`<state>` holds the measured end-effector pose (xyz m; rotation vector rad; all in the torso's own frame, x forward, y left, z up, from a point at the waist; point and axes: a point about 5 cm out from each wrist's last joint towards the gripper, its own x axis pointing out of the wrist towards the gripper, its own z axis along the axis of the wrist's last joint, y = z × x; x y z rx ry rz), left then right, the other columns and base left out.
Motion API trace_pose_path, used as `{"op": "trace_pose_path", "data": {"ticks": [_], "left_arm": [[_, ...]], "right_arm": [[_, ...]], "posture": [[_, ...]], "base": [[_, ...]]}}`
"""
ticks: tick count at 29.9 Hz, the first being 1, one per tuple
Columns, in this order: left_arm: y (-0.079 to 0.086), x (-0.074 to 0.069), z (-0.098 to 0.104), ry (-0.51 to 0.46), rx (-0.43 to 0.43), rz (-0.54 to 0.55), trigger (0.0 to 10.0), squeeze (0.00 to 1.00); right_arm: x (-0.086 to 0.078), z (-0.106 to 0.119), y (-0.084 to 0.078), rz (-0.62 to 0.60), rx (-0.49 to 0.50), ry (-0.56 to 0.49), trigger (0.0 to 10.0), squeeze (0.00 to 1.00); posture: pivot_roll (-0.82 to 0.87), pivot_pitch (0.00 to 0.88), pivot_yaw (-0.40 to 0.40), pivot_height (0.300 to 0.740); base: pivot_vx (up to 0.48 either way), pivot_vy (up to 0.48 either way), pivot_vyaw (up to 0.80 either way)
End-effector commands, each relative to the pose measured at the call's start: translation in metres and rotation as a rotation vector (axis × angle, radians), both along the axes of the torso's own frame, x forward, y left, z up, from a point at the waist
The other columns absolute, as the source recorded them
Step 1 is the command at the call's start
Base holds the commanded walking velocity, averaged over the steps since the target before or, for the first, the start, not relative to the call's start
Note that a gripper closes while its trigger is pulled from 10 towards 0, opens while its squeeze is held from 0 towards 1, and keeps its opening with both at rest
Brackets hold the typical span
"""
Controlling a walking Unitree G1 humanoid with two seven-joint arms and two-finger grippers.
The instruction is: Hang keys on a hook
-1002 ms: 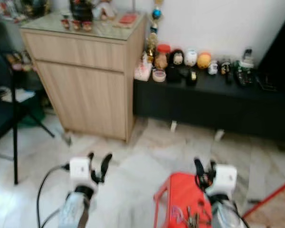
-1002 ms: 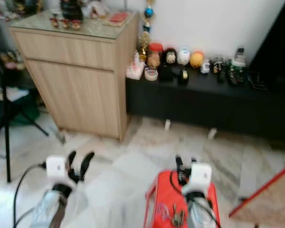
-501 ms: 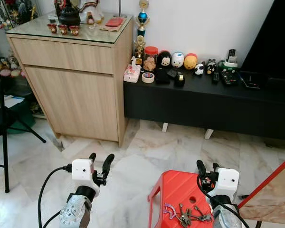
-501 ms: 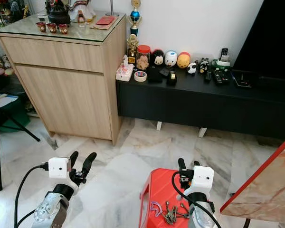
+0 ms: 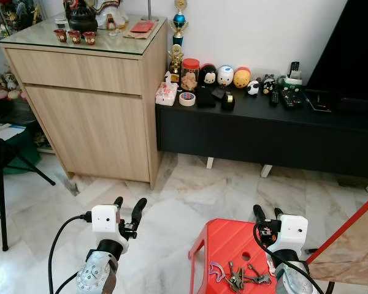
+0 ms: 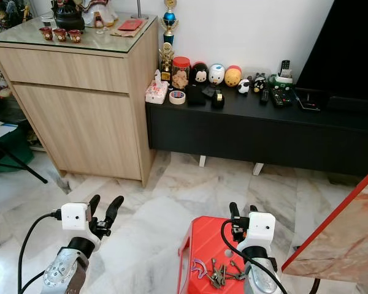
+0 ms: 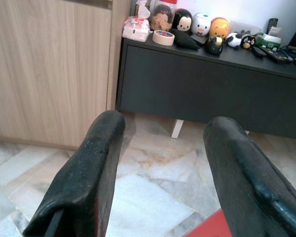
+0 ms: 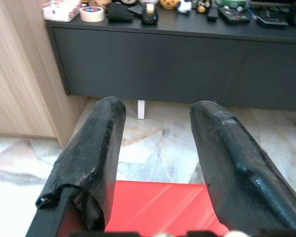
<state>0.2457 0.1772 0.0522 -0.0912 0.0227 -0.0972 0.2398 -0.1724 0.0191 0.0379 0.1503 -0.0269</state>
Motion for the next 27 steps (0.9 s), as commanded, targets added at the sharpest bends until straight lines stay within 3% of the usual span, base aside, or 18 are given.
{"op": "trace_pose_path", "data": {"ticks": [1, 6, 20, 27], "left_arm": [[0.000, 0.000, 0.002, -0.011, -0.007, 0.005, 10.0, 0.00], [-0.003, 0.003, 0.003, -0.015, -0.011, -0.002, 10.0, 0.00], [-0.001, 0.003, 0.003, -0.012, -0.002, -0.001, 10.0, 0.00], [-0.001, 0.003, 0.003, -0.012, 0.003, 0.000, 10.0, 0.00]], "right_arm": [[0.006, 0.005, 0.001, 0.021, -0.033, -0.009, 10.0, 0.00], [0.008, 0.003, 0.003, 0.024, -0.028, 0.020, 10.0, 0.00], [0.008, -0.004, 0.005, 0.041, -0.050, 0.065, 10.0, 0.00], [0.010, -0.009, 0.007, 0.069, -0.077, 0.123, 10.0, 0.00]], "posture": [[0.01, 0.000, -0.085, 0.740], [0.01, 0.000, -0.083, 0.740], [0.02, 0.000, -0.083, 0.656], [0.02, 0.000, -0.085, 0.656]], "base": [[0.000, 0.000, 0.00], [0.000, 0.000, 0.00], [0.000, 0.000, 0.00], [0.000, 0.000, 0.00]]}}
